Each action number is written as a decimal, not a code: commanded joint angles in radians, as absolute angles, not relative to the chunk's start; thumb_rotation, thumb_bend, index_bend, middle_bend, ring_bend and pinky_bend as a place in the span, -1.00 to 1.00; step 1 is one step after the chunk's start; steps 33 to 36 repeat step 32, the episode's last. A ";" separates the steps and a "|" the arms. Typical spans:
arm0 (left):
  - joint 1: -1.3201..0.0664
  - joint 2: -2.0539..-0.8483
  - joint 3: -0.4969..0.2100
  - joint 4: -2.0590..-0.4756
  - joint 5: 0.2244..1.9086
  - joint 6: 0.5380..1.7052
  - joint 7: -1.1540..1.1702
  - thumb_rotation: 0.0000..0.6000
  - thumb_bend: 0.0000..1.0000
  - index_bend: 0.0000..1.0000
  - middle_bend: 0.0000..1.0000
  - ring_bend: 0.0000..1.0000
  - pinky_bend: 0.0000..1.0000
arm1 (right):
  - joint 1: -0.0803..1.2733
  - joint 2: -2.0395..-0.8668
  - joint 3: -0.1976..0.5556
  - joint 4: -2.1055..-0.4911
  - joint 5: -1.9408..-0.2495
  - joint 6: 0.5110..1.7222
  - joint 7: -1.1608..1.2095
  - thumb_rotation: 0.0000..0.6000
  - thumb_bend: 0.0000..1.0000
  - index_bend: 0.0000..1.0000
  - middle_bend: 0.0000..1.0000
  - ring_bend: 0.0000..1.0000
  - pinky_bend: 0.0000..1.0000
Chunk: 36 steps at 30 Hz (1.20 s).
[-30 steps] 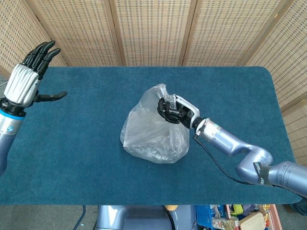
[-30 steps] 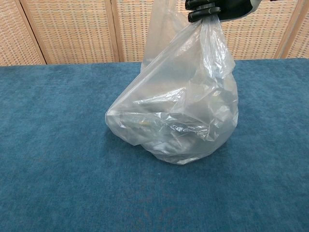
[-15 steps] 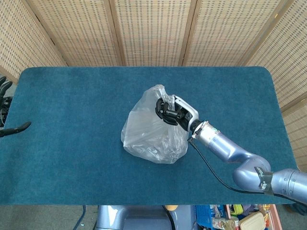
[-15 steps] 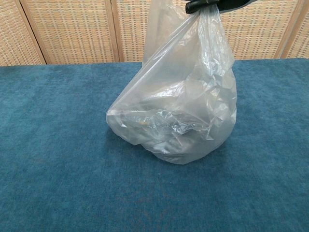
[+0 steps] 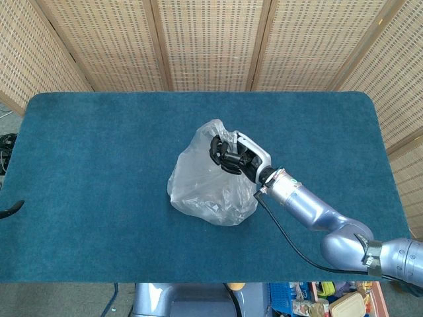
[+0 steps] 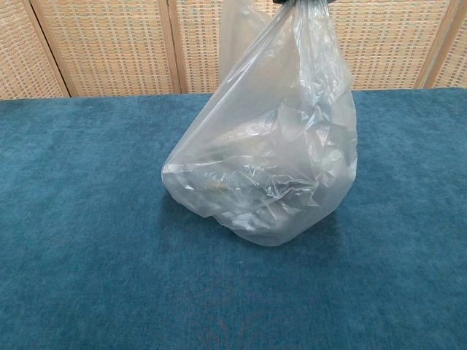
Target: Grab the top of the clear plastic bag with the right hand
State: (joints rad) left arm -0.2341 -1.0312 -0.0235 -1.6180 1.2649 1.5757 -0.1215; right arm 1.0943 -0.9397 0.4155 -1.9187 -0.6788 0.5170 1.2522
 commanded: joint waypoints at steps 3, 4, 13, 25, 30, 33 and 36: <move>-0.222 -1.031 -0.034 -1.617 1.288 1.563 -0.145 1.00 -0.70 -1.00 -1.00 -1.00 -1.00 | 1.116 -0.927 0.461 -1.948 -0.589 0.546 1.187 1.00 1.00 0.70 1.00 1.00 1.00; -0.220 -1.029 -0.036 -1.617 1.292 1.560 -0.151 1.00 -0.70 -1.00 -1.00 -1.00 -1.00 | 1.122 -0.923 0.475 -1.953 -0.570 0.555 1.178 1.00 1.00 0.70 1.00 1.00 1.00; -0.208 -1.021 -0.058 -1.608 1.309 1.525 -0.191 1.00 -0.69 -1.00 -1.00 -1.00 -1.00 | 1.180 -0.889 0.552 -1.975 -0.404 0.588 1.087 1.00 1.00 0.70 1.00 1.00 1.00; -0.194 -1.010 -0.083 -1.601 1.312 1.494 -0.228 1.00 -0.69 -1.00 -1.00 -1.00 -1.00 | 1.245 -0.822 0.654 -1.966 -0.237 0.597 0.997 1.00 1.00 0.69 1.00 1.00 1.00; -0.190 -1.009 -0.091 -1.599 1.316 1.487 -0.231 1.00 -0.69 -1.00 -1.00 -1.00 -1.00 | 1.261 -0.795 0.672 -1.957 -0.181 0.595 0.965 1.00 1.00 0.69 1.00 1.00 1.00; -0.189 -1.009 -0.093 -1.598 1.315 1.485 -0.231 1.00 -0.69 -1.00 -1.00 -1.00 -1.00 | 1.264 -0.790 0.674 -1.952 -0.167 0.593 0.955 1.00 1.00 0.69 1.00 1.00 1.00; -0.189 -1.009 -0.093 -1.598 1.315 1.485 -0.231 1.00 -0.69 -1.00 -1.00 -1.00 -1.00 | 1.264 -0.790 0.674 -1.952 -0.167 0.593 0.955 1.00 1.00 0.69 1.00 1.00 1.00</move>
